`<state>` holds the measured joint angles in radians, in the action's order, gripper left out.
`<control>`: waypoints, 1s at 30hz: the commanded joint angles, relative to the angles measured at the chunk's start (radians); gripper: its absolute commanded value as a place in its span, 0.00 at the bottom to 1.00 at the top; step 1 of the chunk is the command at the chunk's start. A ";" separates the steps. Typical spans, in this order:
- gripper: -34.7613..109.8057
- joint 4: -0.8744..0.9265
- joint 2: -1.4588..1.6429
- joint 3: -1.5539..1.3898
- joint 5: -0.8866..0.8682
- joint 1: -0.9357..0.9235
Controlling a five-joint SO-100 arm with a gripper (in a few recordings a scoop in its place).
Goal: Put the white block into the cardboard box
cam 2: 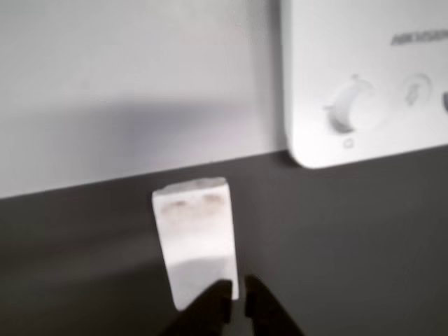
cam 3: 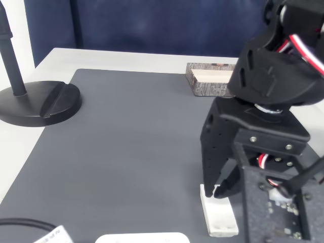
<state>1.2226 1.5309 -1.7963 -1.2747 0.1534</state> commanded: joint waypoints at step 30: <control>0.47 0.017 -0.051 0.077 -0.126 -0.031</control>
<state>1.2364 1.4818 -1.7963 -1.3821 0.1381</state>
